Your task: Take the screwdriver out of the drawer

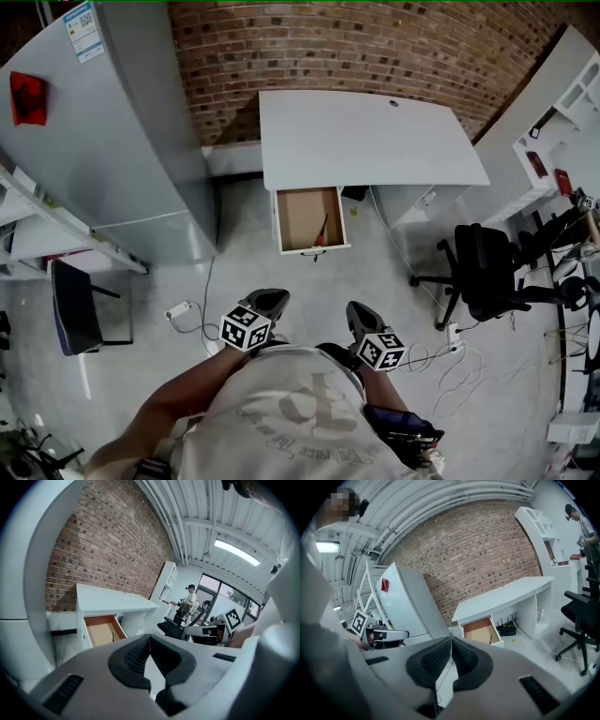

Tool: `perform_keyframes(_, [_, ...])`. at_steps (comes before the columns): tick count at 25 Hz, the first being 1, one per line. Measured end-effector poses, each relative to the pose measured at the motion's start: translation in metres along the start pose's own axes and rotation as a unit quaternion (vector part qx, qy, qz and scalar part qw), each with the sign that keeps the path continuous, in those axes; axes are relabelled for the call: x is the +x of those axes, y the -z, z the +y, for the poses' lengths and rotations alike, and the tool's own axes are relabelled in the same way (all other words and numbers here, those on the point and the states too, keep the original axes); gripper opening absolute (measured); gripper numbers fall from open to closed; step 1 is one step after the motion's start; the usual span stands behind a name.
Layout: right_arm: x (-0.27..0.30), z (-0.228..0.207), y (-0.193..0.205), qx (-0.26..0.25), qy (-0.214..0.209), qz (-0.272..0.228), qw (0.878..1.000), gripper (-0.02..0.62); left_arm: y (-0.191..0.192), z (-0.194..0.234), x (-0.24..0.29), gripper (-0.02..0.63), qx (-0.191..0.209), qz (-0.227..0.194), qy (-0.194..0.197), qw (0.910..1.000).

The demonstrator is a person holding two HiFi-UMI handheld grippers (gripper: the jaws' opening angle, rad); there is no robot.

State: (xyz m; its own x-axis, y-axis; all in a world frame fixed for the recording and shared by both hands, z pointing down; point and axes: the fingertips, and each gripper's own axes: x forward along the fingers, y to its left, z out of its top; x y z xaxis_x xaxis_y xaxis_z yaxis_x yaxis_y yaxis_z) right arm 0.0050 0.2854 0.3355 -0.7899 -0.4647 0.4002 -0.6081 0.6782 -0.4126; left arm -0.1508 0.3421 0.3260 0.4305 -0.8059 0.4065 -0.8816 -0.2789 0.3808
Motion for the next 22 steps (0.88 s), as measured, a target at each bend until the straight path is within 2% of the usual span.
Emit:
perform_keyframes(6, [0.001,0.001,0.001,0.005,-0.001,0.0,1.0,0.025,-0.004,0.0,-0.003,0.021,0.007,-0.002,0.0,1.0])
perform_keyframes(13, [0.007,-0.004,-0.004,0.005,-0.007,-0.009,1.0,0.025,0.001,0.016,-0.012,0.021,-0.016,-0.01,-0.029,0.9994])
perform_keyframes(22, [0.035,-0.015,0.007,-0.001,-0.019,0.012,1.0,0.025,-0.003,0.033,-0.002,0.021,-0.009,0.003,-0.045,0.999])
